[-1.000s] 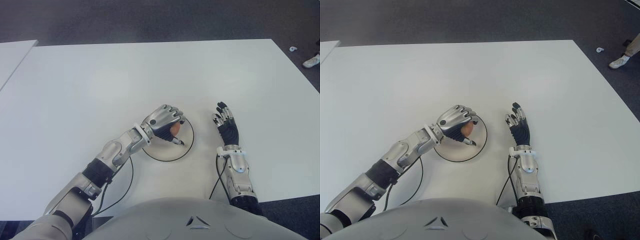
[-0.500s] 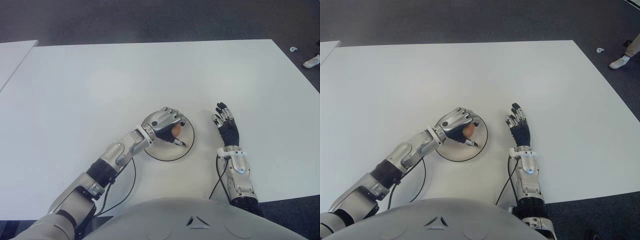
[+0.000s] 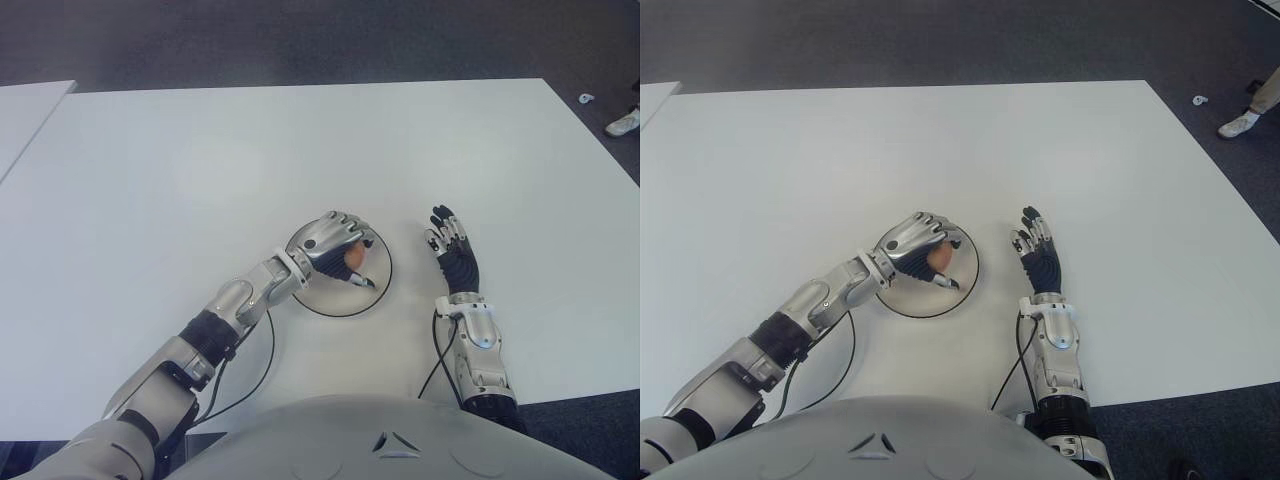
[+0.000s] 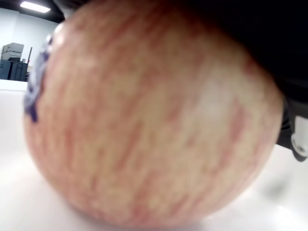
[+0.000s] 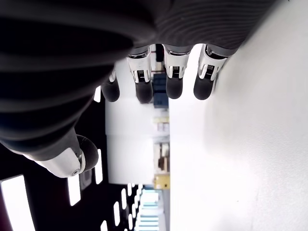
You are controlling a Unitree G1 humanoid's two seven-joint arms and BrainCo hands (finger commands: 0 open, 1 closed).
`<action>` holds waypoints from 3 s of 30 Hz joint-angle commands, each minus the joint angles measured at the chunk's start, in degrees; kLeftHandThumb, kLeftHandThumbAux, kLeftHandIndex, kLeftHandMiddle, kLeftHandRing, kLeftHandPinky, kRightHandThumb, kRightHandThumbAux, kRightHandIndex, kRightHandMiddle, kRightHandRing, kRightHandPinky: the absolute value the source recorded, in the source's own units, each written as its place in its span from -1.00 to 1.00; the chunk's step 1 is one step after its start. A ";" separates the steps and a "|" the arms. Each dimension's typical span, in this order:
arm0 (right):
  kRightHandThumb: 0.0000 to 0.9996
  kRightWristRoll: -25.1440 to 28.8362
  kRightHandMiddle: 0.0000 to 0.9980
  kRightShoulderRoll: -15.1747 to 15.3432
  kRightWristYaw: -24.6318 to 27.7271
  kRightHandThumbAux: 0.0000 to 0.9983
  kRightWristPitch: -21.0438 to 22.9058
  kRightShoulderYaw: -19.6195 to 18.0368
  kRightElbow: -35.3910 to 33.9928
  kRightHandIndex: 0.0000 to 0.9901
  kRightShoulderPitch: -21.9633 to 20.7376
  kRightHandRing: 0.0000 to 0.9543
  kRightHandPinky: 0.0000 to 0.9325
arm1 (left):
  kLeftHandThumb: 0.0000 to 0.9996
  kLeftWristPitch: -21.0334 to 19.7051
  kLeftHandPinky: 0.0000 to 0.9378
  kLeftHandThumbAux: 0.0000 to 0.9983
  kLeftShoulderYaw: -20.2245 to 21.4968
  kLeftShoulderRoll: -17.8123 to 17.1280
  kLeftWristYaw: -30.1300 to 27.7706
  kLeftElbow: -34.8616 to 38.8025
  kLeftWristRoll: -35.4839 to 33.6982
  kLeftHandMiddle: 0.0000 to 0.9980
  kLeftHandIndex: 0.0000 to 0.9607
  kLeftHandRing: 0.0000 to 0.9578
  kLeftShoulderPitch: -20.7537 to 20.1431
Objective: Put the apples into the plate.
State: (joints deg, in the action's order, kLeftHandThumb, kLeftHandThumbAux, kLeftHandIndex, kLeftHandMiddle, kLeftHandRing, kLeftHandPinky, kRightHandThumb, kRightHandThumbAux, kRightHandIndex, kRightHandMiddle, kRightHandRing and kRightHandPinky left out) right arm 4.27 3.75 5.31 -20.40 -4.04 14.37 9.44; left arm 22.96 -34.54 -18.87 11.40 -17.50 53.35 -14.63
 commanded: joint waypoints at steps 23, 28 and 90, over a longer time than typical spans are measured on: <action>-0.77 -0.66 -0.82 0.32 -0.59 0.11 3.68 -1.04 7.20 -0.97 2.44 -0.96 -1.00 | -0.48 -2.21 -0.66 -0.27 -0.05 -2.63 -11.39 6.08 -5.40 -0.65 -0.74 -0.67 4.08; -0.76 -0.85 -0.79 0.61 -0.52 0.10 3.44 -1.12 7.83 -0.96 2.01 -0.94 -1.00 | -0.56 -2.43 -0.75 -0.32 0.06 -3.02 -10.76 6.92 -4.25 -0.77 -0.82 -0.80 4.27; -0.82 -1.49 -0.80 -0.64 -2.16 0.23 2.01 -0.58 10.34 -0.93 1.13 -0.92 -1.00 | -0.72 2.66 -0.40 -0.19 20.38 -1.06 -3.11 13.13 -21.92 -0.46 -0.42 -0.48 7.63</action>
State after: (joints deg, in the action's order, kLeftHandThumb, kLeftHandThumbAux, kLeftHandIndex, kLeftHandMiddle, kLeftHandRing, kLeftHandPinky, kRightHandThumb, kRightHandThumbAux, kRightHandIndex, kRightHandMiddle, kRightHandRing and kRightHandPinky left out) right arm 3.32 4.74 3.42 -22.59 -5.43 18.67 6.26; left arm 25.64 -15.32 -21.19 8.10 -3.17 33.99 -7.65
